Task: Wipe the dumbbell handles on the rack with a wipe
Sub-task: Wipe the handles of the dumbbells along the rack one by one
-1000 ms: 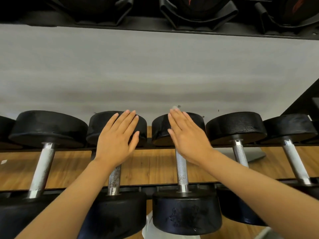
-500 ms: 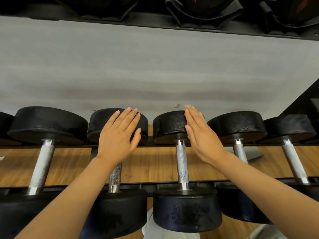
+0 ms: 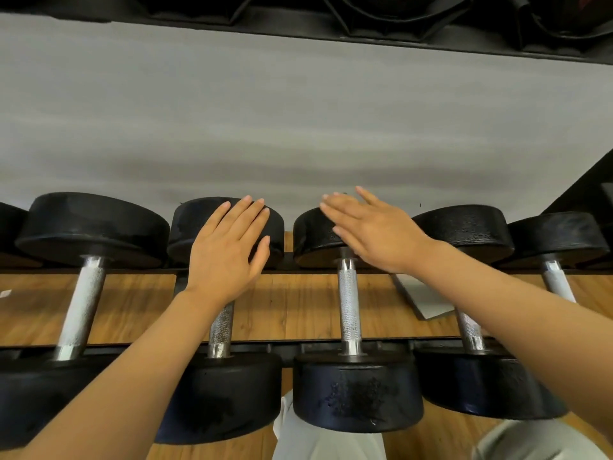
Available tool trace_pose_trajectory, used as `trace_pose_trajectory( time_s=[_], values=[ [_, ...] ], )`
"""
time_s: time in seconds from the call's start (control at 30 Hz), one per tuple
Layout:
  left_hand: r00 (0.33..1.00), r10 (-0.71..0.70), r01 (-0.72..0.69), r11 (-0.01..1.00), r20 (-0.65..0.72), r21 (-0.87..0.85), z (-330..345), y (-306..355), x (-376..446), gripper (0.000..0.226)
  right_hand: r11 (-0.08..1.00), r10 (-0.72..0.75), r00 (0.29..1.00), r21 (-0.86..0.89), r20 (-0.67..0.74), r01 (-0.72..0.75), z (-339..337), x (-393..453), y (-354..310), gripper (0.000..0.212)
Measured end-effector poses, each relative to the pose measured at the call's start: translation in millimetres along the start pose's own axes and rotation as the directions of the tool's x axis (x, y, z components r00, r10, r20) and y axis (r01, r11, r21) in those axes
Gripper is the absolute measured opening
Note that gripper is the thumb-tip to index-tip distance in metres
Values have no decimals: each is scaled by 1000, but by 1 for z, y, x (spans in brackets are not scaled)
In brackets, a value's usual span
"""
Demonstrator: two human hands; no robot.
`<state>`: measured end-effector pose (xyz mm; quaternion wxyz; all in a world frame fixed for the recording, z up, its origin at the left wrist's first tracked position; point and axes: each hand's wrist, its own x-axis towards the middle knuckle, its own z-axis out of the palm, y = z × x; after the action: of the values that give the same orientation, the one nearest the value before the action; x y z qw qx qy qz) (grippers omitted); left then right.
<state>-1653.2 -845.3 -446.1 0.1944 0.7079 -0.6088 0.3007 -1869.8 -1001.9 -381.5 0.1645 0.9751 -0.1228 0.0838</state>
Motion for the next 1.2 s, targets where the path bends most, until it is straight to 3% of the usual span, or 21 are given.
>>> trace_pose_trajectory(
  time_s=[0.07, 0.2, 0.3, 0.4, 0.53, 0.67, 0.87, 0.97, 1.1, 1.2],
  values=[
    [1000, -10, 10, 1000, -3, -8, 1, 0, 0, 48, 999, 43, 999, -17, -22, -43, 5, 11, -8, 53],
    [1000, -2, 2, 1000, -7, -20, -1, -1, 0, 47, 984, -161, 987, -76, 27, 162, 27, 30, -39, 41],
    [1000, 1, -1, 1000, -2, -20, -3, -2, 0, 47, 974, -213, 975, -62, 60, 217, 26, 31, -40, 40],
    [1000, -1, 1, 1000, -3, -30, -2, -1, 0, 48, 974, -202, 979, -95, 25, 204, 13, 25, -27, 43],
    [1000, -9, 8, 1000, -9, -28, -1, -2, -1, 47, 995, -68, 996, -71, -54, 64, 18, 12, -31, 46],
    [1000, 2, -3, 999, -21, -33, 0, -2, -1, 47, 975, -218, 975, -49, -48, 216, 26, -7, -32, 48],
    [998, 9, -11, 999, -56, -41, 2, -3, -1, 45, 961, -168, 984, 213, -53, 175, 13, -8, -19, 48],
    [997, 21, -25, 999, -74, -48, 3, -3, -1, 43, 936, -132, 984, 311, -119, 163, 14, -17, -18, 53],
    [995, 17, -21, 999, -93, -47, 3, -2, -1, 41, 886, -295, 954, 357, -59, 296, 36, -48, -24, 74],
    [993, 16, -21, 999, -115, -39, 3, -2, -1, 40, 850, -419, 907, 368, 40, 377, 66, -66, -24, 51]
  ],
)
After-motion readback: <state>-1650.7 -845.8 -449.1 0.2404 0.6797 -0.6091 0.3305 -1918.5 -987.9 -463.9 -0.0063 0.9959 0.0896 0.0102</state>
